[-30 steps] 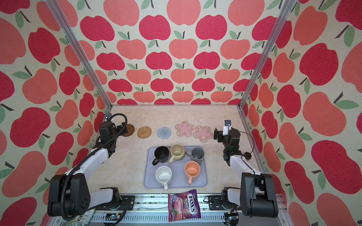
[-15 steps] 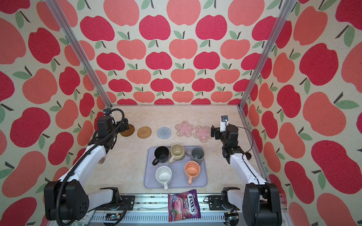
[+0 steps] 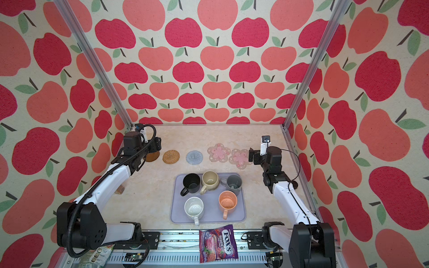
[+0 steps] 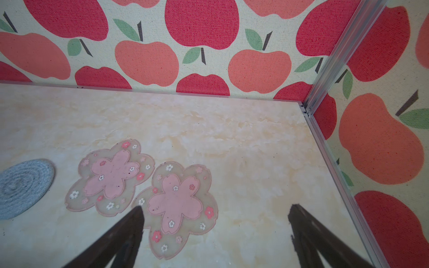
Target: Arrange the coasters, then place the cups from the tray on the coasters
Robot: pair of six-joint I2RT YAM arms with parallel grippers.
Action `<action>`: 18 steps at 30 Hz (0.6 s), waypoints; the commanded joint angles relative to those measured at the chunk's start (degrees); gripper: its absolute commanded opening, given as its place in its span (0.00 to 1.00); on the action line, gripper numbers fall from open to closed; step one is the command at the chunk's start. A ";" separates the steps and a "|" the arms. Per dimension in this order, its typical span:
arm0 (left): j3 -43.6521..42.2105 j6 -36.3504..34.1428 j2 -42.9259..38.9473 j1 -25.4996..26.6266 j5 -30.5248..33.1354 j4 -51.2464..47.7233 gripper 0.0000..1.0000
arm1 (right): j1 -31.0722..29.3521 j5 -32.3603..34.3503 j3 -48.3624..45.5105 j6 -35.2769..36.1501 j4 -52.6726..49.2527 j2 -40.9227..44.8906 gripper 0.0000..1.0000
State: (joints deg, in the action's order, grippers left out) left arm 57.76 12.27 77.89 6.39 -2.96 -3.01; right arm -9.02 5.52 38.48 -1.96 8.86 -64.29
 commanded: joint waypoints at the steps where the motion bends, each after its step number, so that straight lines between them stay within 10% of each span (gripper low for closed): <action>1: 2.96 3.70 2.64 1.25 -2.83 -2.14 0.63 | -0.48 0.55 2.38 -4.94 -3.09 -0.02 0.99; 7: 6.07 5.28 7.66 5.94 -0.92 -2.21 0.57 | -1.17 -0.30 4.70 -6.22 -6.35 -2.10 0.99; 10: 8.55 5.73 10.13 7.76 -1.02 -3.41 0.39 | -1.45 0.71 5.07 -6.67 -7.66 -2.50 0.99; 18: 15.62 4.84 17.91 13.33 -4.18 -6.79 0.40 | -1.53 1.01 5.84 -10.70 -11.04 -3.82 0.99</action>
State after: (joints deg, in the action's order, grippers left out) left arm 69.63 17.08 93.14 18.24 -5.39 -6.17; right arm -10.17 5.67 42.26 -9.52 0.67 -67.09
